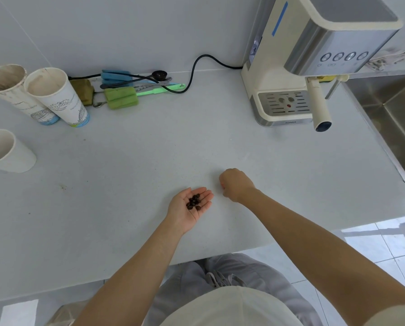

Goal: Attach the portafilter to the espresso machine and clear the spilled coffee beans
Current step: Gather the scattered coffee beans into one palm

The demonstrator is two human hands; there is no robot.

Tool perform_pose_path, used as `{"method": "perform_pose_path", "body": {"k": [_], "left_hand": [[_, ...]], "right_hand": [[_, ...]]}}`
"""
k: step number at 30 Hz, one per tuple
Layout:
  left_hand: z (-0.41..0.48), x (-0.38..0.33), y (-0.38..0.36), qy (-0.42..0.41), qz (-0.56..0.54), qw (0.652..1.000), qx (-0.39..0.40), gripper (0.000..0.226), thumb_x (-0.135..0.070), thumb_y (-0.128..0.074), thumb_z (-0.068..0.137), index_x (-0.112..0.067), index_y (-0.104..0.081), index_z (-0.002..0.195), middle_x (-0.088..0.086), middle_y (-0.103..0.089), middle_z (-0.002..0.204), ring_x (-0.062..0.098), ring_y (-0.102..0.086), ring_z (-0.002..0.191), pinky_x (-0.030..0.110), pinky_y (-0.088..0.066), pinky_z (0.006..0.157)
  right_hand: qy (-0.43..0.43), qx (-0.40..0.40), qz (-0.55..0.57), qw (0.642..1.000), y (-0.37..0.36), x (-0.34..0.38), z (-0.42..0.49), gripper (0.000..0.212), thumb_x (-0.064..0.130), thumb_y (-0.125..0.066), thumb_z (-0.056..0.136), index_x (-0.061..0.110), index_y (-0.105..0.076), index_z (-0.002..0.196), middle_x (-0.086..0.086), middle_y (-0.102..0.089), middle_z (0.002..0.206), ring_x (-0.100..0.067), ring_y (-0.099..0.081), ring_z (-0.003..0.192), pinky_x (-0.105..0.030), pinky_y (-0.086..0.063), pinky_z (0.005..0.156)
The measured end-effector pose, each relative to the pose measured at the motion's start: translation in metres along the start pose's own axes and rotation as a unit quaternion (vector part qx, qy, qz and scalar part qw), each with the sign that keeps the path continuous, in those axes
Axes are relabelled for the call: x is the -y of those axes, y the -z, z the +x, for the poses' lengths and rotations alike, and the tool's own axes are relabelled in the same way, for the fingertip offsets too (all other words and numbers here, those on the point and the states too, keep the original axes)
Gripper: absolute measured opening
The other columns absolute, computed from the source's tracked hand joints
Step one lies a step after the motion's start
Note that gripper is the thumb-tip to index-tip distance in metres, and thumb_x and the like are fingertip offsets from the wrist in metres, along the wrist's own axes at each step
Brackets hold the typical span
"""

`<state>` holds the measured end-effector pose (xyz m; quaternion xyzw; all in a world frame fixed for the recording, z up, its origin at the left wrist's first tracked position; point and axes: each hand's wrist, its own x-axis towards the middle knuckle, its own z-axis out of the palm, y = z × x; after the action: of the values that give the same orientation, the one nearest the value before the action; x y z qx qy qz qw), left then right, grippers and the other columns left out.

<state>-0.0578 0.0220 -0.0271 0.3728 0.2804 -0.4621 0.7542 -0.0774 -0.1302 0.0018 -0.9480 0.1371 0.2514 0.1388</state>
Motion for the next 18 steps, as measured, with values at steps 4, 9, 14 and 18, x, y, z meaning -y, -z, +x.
{"method": "perform_pose_path", "body": {"k": [4, 9, 14, 18], "left_hand": [[0.002, 0.001, -0.001, 0.0, -0.007, 1.0, -0.002, 0.042, -0.021, -0.031, 0.096, 0.004, -0.063, 0.086, 0.015, -0.074, 0.068, 0.026, -0.064, 0.085, 0.034, -0.05, 0.073], [0.001, 0.002, -0.002, -0.006, -0.035, 0.999, -0.002, 0.038, -0.019, -0.035, 0.096, 0.005, -0.062, 0.085, 0.016, -0.073, 0.065, 0.027, -0.069, 0.071, 0.037, -0.051, 0.071], [-0.007, -0.005, -0.001, -0.028, -0.077, 0.997, 0.006, 0.027, -0.006, -0.04, 0.091, 0.0, -0.062, 0.076, 0.014, -0.068, 0.073, 0.024, -0.064, 0.077, 0.036, -0.059, 0.063], [-0.016, -0.009, 0.007, -0.043, -0.083, 0.996, 0.011, 0.041, -0.002, -0.038, 0.088, 0.0, -0.067, 0.059, 0.012, -0.068, 0.066, 0.021, -0.065, 0.068, 0.027, -0.059, 0.059]], "right_hand": [[0.013, -0.017, 0.03, 0.999, 0.008, 0.008, -0.005, 0.011, -0.007, -0.052, 0.076, 0.002, -0.058, 0.076, -0.009, -0.048, 0.084, -0.021, -0.046, 0.076, -0.024, -0.037, 0.056], [0.087, -0.04, 0.071, 0.993, 0.022, 0.038, -0.016, 0.013, -0.001, -0.053, 0.078, 0.01, -0.056, 0.072, -0.007, -0.046, 0.084, -0.02, -0.046, 0.076, -0.024, -0.033, 0.054], [0.129, -0.021, 0.057, 0.99, 0.014, 0.064, -0.025, 0.015, -0.001, -0.05, 0.08, -0.001, -0.062, 0.088, -0.013, -0.049, 0.09, -0.023, -0.046, 0.079, -0.023, -0.031, 0.051], [0.133, -0.013, 0.071, 0.988, 0.009, 0.077, -0.029, 0.017, -0.001, -0.048, 0.082, -0.001, -0.062, 0.092, -0.018, -0.056, 0.1, -0.029, -0.054, 0.086, -0.029, -0.04, 0.064]]}}
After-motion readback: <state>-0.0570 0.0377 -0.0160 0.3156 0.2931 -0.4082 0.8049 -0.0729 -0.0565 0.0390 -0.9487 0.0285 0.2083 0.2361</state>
